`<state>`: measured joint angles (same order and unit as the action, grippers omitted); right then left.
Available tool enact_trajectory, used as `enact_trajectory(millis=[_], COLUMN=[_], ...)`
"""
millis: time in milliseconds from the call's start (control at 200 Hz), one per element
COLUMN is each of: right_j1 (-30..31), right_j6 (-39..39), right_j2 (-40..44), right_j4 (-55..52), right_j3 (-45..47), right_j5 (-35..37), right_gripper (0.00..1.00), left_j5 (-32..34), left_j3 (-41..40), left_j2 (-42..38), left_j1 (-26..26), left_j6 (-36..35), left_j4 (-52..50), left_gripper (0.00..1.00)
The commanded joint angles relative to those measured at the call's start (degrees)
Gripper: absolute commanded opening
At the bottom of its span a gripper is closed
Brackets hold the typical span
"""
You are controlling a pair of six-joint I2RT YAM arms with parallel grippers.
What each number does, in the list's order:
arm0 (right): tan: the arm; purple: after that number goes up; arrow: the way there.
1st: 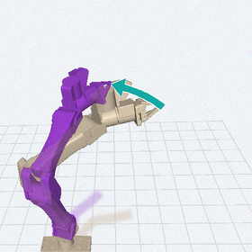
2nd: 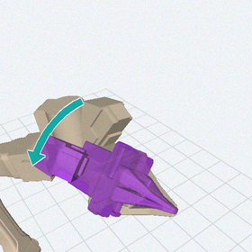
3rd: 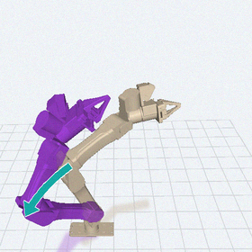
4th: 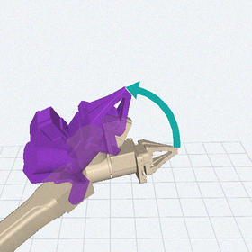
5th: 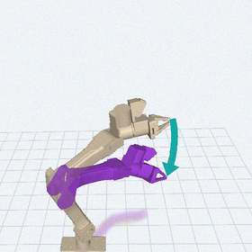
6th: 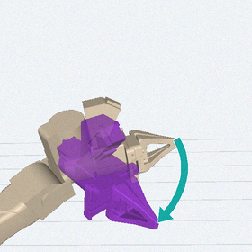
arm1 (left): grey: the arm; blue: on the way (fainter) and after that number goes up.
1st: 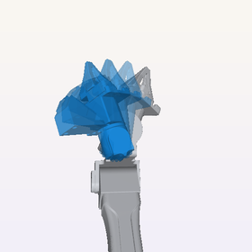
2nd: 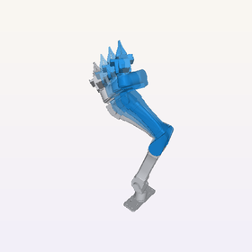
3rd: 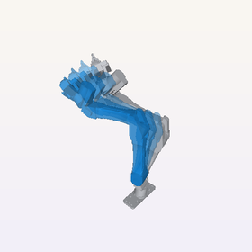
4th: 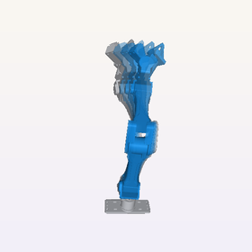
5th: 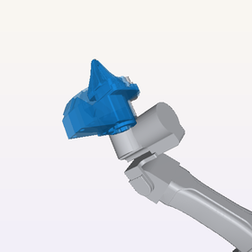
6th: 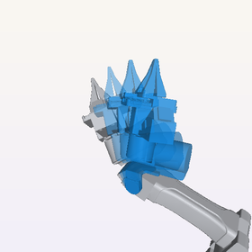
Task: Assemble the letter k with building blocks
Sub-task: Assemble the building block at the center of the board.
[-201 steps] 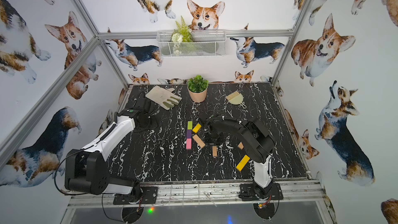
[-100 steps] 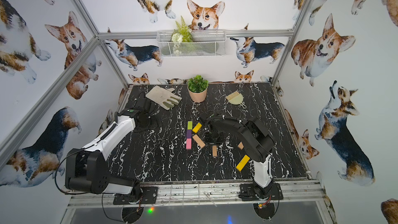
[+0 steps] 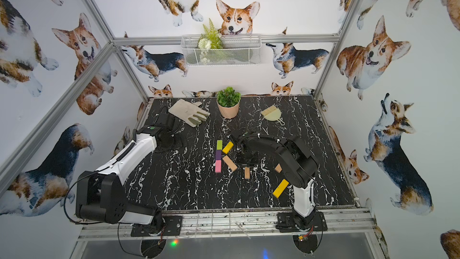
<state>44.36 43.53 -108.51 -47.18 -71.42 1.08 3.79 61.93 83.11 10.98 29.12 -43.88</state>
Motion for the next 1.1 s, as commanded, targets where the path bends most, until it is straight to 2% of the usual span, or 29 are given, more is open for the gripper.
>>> enact_trajectory(millis=[0, 145, 265, 310, 650, 1091], right_j1=[-0.24, -0.33, -0.38, -0.38, -0.34, 1.38], right_j6=[0.57, 0.59, 0.67, 0.77, 0.88, 1.81], right_j2=[-0.39, -0.54, -0.67, -0.56, 0.91, 2.53], right_j4=[1.41, 0.75, 0.33, 0.33, 0.9, -0.99], right_j3=[0.14, -0.13, -0.21, -0.13, -0.22, 1.74], right_j5=[1.64, 1.55, 1.64, 1.62, 1.36, -0.56], right_gripper=[0.24, 0.31, 0.46, 0.48, 0.5, 0.45], left_j5=[0.65, 0.87, 1.13, 1.2, 1.14, 1.83], left_j3=[0.47, 0.65, 0.73, 0.73, 0.73, 0.91], left_j2=[0.2, 0.38, 0.39, 0.38, 0.74, 1.0], left_j1=[-0.08, -0.09, -0.13, -0.08, -0.09, -0.1], left_j6=[-0.21, -0.23, -0.21, -0.2, -0.21, -0.11], left_j4=[-0.24, -0.49, -0.59, -0.59, -0.59, -0.86], left_gripper=[1.0, 1.0, 1.0, 1.0, 1.0, 1.0])
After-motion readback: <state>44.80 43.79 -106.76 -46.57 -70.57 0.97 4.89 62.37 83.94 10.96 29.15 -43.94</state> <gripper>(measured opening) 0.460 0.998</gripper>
